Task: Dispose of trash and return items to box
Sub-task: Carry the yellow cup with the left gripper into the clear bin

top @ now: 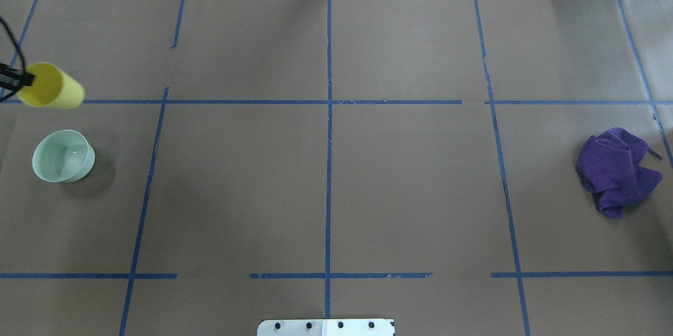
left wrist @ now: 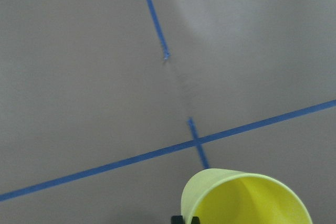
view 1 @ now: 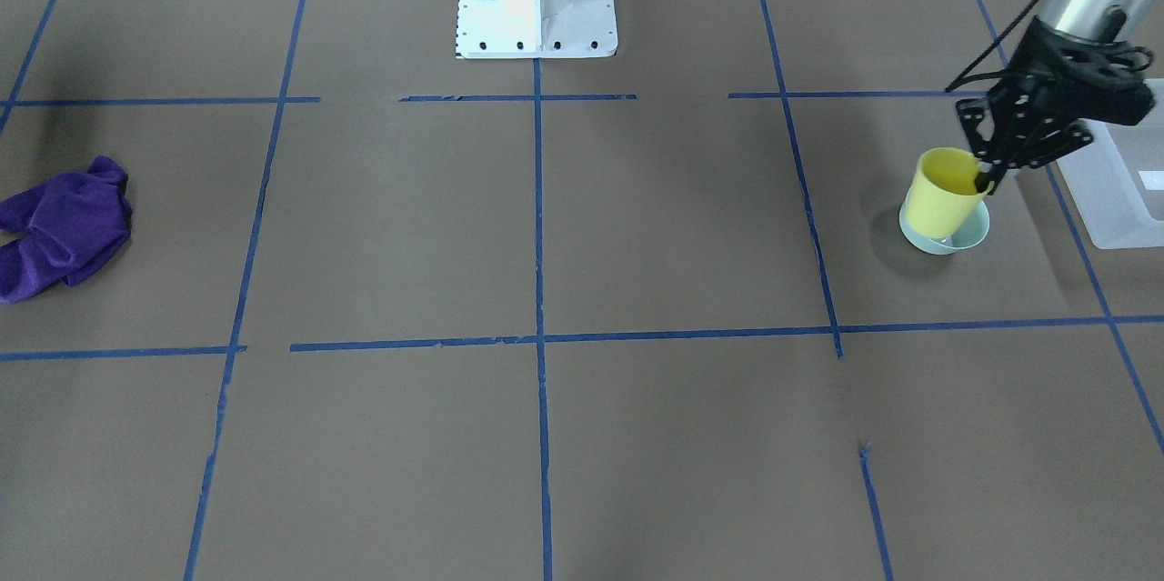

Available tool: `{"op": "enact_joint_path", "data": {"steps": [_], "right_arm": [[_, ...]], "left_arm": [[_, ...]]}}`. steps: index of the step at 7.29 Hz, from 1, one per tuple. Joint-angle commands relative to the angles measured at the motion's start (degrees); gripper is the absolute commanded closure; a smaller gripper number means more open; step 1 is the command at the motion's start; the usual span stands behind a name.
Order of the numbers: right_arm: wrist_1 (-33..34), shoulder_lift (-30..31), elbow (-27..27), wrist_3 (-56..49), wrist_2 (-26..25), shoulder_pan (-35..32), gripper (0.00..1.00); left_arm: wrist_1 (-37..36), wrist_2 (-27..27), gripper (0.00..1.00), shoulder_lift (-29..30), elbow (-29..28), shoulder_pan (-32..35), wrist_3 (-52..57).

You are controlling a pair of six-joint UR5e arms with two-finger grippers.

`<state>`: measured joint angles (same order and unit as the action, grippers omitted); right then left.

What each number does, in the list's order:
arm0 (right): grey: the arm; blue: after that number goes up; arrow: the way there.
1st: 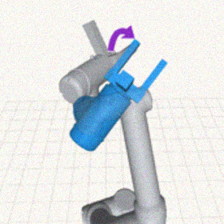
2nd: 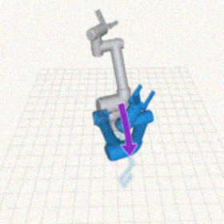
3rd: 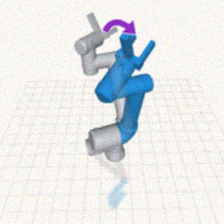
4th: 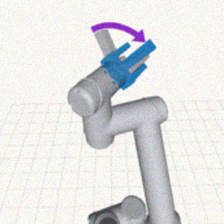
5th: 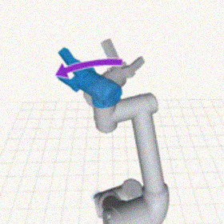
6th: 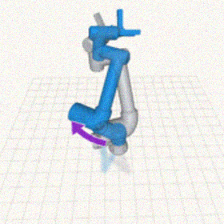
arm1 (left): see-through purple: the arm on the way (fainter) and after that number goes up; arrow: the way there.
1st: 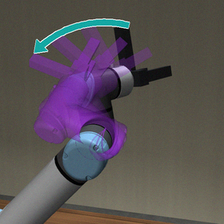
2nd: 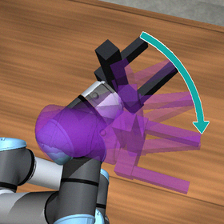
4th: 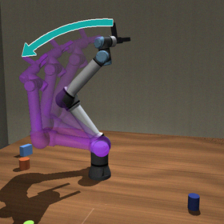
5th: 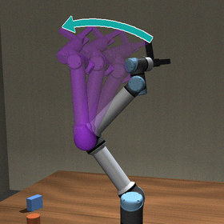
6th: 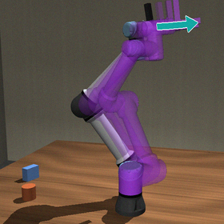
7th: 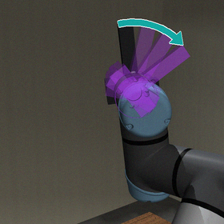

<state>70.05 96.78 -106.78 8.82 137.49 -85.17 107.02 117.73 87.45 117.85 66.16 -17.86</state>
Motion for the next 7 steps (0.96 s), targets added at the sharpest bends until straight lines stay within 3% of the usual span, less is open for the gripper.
{"op": "enact_joint_path", "data": {"steps": [1, 3, 4, 5, 7], "right_arm": [[0.0, 0.0, 0.0, 0.0, 0.0, 0.1, 0.00], [0.1, 0.0, 0.1, 0.1, 0.0, 0.0, 0.00], [0.1, 0.0, 0.1, 0.1, 0.0, 0.0, 0.00], [0.1, 0.0, 0.1, 0.1, 0.1, 0.0, 0.00], [0.1, -0.1, 0.1, 0.1, 0.0, 0.2, 0.00]], "left_arm": [[0.2, 9.1, 1.00, -5.9, -7.6, 19.0, 32.9], [0.5, 10.3, 1.00, -5.9, -19.0, 30.2, 53.3], [1.0, 10.3, 1.00, -6.7, -21.6, 31.6, 56.9], [6.6, 10.3, 1.00, -10.2, -22.8, 31.7, 55.7], [24.8, 13.5, 1.00, -13.8, -29.8, 31.1, 40.4]]}}
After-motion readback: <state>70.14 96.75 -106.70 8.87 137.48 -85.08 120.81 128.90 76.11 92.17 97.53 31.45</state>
